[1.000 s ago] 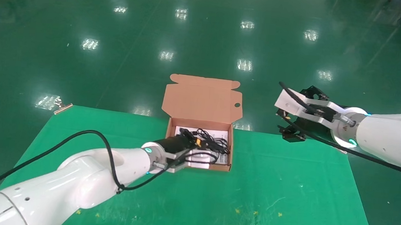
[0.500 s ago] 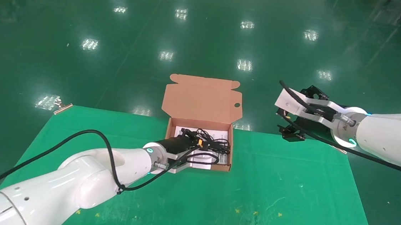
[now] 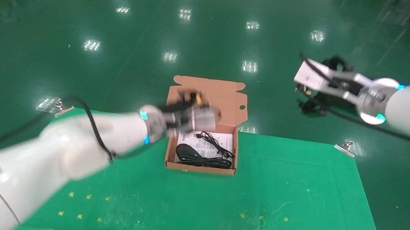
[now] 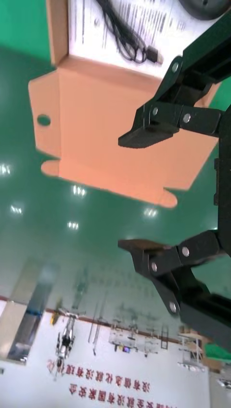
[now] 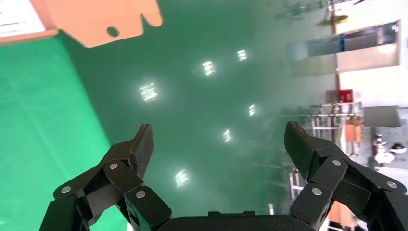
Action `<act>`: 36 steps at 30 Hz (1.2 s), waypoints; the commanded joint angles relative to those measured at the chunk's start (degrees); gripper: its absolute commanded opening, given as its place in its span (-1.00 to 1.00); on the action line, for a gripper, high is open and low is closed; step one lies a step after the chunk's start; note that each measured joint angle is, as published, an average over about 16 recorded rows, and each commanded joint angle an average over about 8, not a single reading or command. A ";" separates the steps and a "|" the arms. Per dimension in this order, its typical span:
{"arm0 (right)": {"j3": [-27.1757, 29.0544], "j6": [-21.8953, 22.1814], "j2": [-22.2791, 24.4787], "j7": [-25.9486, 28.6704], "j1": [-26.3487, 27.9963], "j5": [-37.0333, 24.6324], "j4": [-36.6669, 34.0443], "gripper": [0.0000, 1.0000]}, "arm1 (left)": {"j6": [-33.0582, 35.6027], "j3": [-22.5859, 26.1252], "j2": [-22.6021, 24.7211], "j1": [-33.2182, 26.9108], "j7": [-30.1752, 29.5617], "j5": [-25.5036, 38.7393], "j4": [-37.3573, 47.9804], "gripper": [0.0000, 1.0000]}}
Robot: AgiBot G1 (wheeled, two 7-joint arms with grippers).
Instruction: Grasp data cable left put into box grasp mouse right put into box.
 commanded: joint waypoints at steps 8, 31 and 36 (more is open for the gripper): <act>1.62 -2.17 1.05 -3.67 0.57 3.25 0.27 1.00 | 2.29 -2.78 -1.20 -1.21 -0.76 -3.01 -0.23 1.00; 18.89 -15.66 4.95 -18.84 -13.73 35.36 -1.06 1.00 | 25.90 -19.25 -15.48 8.45 3.95 -30.59 -10.15 1.00; 22.69 -18.63 5.81 -22.18 -16.87 42.42 -1.35 1.00 | 31.10 -22.88 -18.62 10.58 4.99 -36.66 -12.33 1.00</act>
